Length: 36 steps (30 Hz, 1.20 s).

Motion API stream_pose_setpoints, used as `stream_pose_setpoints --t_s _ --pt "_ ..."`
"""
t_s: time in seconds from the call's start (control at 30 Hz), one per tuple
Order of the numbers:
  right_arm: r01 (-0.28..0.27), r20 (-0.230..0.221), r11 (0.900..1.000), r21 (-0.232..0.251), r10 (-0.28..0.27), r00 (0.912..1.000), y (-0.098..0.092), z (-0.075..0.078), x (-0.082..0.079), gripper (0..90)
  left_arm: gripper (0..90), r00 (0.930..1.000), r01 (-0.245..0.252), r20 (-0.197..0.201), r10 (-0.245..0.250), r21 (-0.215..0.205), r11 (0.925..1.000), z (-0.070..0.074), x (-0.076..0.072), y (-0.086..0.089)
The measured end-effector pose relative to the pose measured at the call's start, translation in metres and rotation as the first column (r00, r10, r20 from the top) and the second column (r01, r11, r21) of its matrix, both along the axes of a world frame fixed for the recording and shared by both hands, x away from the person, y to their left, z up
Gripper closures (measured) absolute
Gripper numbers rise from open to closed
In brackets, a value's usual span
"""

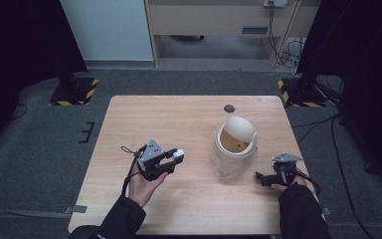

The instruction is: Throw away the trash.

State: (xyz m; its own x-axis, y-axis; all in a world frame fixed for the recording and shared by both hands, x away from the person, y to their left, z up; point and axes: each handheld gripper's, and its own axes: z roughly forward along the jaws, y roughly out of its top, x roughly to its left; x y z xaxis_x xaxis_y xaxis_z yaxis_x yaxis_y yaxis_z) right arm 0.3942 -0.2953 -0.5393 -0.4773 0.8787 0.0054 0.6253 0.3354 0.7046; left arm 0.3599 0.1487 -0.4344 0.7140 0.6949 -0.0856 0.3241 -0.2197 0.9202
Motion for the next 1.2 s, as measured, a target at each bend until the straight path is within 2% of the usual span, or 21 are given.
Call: stream_pose_setpoints --t_s 0.13,0.37,0.73,1.2 --pt "0.000 0.000 1.000 0.000 0.000 1.0000 0.000 0.000 0.000 0.5 63.9 0.9998 0.000 0.018 0.001 -0.024 0.9997 0.007 -0.001 0.000" --pt "0.000 0.000 1.000 0.000 0.000 1.0000 0.000 0.000 0.000 0.5 63.7 0.9994 0.010 0.035 -0.009 -0.027 0.9996 0.014 -0.002 -0.006" --pt "-0.001 0.002 1.000 -0.002 0.001 1.0000 0.000 0.000 0.000 0.5 63.4 0.9972 0.017 0.074 -0.011 -0.077 0.9969 0.032 0.001 -0.011" --pt "0.001 0.002 1.000 0.001 -0.001 1.0000 0.000 0.000 0.000 0.5 63.3 0.9938 0.066 0.097 -0.055 -0.115 0.9912 0.044 0.010 -0.045"
